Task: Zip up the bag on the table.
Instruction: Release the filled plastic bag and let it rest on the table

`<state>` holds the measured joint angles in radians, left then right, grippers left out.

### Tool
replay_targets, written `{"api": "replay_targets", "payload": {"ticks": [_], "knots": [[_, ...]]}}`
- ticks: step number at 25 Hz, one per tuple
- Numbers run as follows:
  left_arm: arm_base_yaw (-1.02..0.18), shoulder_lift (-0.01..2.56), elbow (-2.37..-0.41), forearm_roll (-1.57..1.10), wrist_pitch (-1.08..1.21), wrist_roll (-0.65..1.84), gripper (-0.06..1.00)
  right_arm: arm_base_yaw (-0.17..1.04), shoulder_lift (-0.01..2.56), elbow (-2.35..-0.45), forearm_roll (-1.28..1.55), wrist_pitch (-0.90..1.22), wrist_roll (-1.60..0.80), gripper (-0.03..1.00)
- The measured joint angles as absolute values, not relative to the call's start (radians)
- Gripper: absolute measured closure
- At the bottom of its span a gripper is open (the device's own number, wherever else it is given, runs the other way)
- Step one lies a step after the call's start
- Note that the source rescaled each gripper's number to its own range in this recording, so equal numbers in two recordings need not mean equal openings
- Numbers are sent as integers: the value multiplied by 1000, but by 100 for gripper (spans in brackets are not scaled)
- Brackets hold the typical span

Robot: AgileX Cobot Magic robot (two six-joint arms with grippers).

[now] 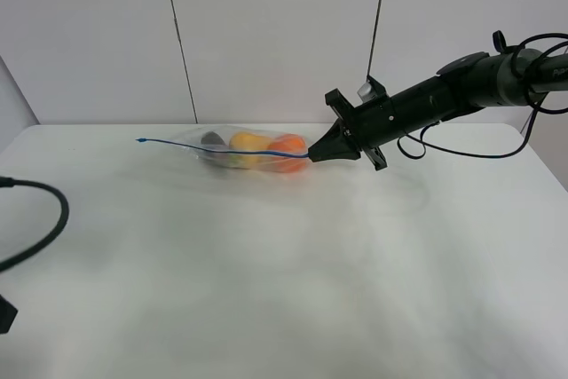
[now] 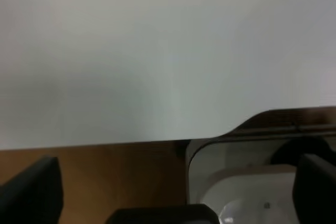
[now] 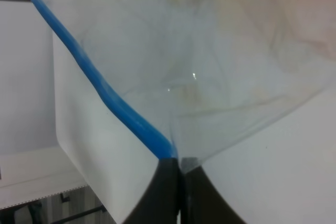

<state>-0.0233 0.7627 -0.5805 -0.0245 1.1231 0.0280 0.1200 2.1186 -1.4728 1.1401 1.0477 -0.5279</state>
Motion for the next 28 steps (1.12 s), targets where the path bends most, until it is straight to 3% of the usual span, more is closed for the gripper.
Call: {"api": "replay_targets", "payload": {"ticks": [4, 23, 26, 28], "knots": [[-23, 618, -499, -27, 1079, 28, -5, 120, 2119, -1473, 1139, 1050, -528, 97], [-23, 1, -491, -44, 1067, 29, -6, 120, 2119, -1473, 1123, 1054, -529, 95], [-23, -3, -491, -44, 1068, 29, -6, 120, 2119, -1473, 1114, 1054, -519, 82], [-23, -3, -491, -44, 1068, 29, -6, 120, 2119, -1473, 1102, 1056, -512, 59]]}}
